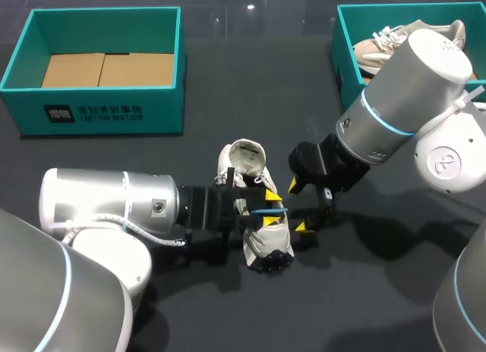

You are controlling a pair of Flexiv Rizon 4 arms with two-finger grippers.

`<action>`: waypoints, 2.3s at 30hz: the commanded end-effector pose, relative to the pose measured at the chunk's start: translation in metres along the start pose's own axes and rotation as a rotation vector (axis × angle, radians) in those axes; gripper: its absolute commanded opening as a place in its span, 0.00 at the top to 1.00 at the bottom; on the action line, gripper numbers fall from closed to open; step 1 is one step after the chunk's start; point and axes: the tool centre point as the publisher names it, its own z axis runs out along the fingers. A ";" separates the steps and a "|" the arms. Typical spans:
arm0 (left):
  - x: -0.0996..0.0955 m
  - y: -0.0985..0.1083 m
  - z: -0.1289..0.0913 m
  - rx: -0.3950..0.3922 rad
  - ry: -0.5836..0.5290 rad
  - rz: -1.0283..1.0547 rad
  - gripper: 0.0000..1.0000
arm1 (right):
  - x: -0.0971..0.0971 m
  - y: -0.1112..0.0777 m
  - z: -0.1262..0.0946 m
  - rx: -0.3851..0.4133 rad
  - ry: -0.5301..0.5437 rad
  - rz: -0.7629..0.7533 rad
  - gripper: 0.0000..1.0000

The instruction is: Take the shoe out of the shoebox, open the shoe tongue, remove and reinsert the insole, then place the shoe into the shoebox

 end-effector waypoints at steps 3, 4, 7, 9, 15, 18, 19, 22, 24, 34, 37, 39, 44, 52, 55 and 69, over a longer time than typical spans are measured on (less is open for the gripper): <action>-0.001 -0.005 -0.016 0.064 0.008 -0.002 0.60 | 0.001 0.000 0.001 0.000 -0.002 -0.001 0.00; -0.001 -0.005 -0.016 0.063 0.008 -0.002 0.70 | 0.001 0.000 0.001 0.000 -0.002 -0.001 0.00; 0.000 -0.003 -0.011 0.050 0.023 -0.005 1.00 | 0.001 0.000 0.001 0.000 -0.002 -0.001 0.00; 0.001 0.001 -0.009 0.032 0.035 -0.007 1.00 | 0.001 0.000 0.001 0.000 -0.002 -0.001 0.00; 0.003 0.014 -0.001 -0.022 0.050 -0.013 1.00 | 0.001 0.000 0.001 0.000 -0.002 -0.001 0.00; 0.005 0.018 0.001 -0.079 0.054 0.006 1.00 | 0.001 0.000 0.001 0.000 -0.002 -0.001 0.00; 0.006 0.020 0.001 -0.105 0.048 0.016 1.00 | 0.001 0.000 0.001 0.000 -0.002 -0.001 0.00; 0.006 0.024 0.001 -0.146 0.042 0.033 1.00 | 0.001 0.000 0.001 0.000 -0.002 -0.001 0.00; 0.006 0.023 -0.002 -0.144 0.042 0.038 1.00 | 0.001 0.000 0.001 0.000 -0.002 -0.001 0.00; 0.002 0.009 -0.019 -0.055 0.044 -0.006 0.58 | 0.001 0.000 0.001 0.000 -0.002 -0.001 0.00; 0.000 0.004 -0.025 -0.037 0.050 -0.025 0.54 | 0.001 0.000 0.001 0.000 -0.002 -0.001 0.00; -0.001 0.002 -0.028 -0.037 0.052 -0.029 0.54 | 0.001 0.000 0.001 0.000 -0.002 -0.001 0.00; -0.005 -0.001 -0.034 -0.029 0.081 -0.057 0.52 | 0.001 0.000 0.001 0.000 -0.002 -0.001 0.00; -0.009 -0.005 -0.041 -0.002 0.185 -0.083 0.52 | 0.001 0.000 0.001 0.000 -0.002 -0.001 0.00; -0.007 -0.005 -0.042 -0.010 0.223 -0.075 0.54 | 0.001 0.000 0.001 0.000 -0.002 -0.001 0.00; 0.009 -0.008 -0.073 -0.059 0.392 -0.044 0.57 | 0.004 -0.045 -0.046 0.030 -0.046 0.028 0.00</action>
